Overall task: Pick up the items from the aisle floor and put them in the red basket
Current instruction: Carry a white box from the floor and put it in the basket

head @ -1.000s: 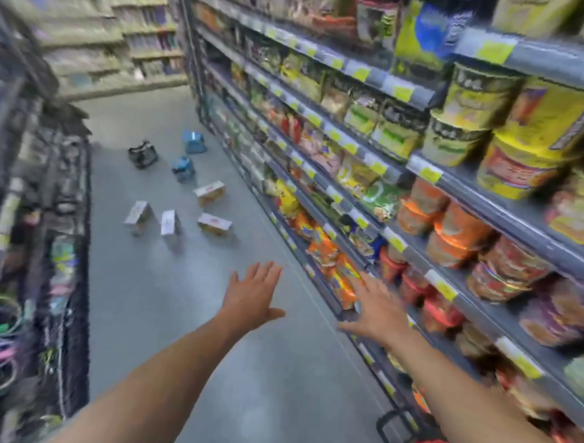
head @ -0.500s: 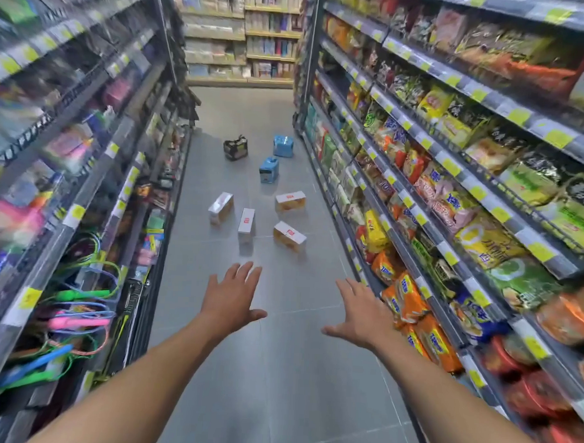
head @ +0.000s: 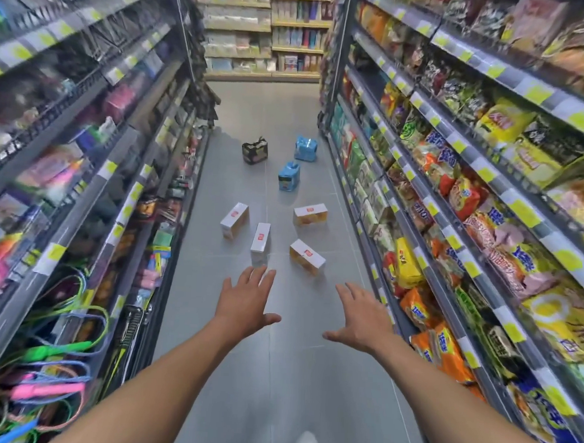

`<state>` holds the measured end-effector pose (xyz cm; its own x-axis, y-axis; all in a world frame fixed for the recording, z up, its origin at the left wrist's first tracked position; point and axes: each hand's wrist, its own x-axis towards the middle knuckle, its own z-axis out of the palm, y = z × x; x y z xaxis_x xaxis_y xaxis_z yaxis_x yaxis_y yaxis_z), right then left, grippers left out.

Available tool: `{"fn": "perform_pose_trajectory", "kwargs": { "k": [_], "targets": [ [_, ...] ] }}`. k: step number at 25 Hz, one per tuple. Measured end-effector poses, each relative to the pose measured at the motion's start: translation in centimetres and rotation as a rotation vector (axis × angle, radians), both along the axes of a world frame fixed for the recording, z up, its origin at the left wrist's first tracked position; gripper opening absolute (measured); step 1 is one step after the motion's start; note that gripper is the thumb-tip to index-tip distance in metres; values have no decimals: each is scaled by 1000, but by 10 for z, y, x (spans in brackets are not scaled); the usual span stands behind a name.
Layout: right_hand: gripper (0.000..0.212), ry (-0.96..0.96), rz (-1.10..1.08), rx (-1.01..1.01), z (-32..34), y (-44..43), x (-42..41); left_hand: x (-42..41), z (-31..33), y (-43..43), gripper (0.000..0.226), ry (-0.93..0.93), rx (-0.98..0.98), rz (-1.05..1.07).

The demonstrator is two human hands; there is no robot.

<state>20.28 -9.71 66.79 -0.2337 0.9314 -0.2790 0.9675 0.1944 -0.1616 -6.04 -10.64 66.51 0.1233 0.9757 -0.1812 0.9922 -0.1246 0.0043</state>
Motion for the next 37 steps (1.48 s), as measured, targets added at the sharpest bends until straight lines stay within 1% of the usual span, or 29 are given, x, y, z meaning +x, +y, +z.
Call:
{"fn": "perform_pose_trajectory", "kwargs": {
  "k": [2,5,11,15,21,24,30,34,37],
  "targets": [
    [118,-7,26,5,-3,36,-3,4,0,32,101,18,0,-1],
    [118,4,29,-17,-7,94,-9,4,-2,82,101,-5,-23,9],
    [116,-6,24,-64,-26,195,-29,-20,-19,181,102,-16,-34,13],
    [117,-23,-24,-94,-40,265,-52,-54,-32,262,102,-20,-50,-8],
    [118,-16,-144,-138,-53,355,-76,-89,-48,376,101,-27,-118,-106],
    [117,-5,-201,-166,-63,392,-74,-85,-60,424,101,-6,-172,-166],
    [119,50,-308,-255,-109,485,-47,-56,-98,539,104,30,-250,-254],
    [114,105,-399,-324,-144,550,-28,-31,-121,609,102,86,-324,-306],
    [108,107,-437,-370,-173,581,-22,-14,-151,647,101,118,-369,-377]
  ]
}}
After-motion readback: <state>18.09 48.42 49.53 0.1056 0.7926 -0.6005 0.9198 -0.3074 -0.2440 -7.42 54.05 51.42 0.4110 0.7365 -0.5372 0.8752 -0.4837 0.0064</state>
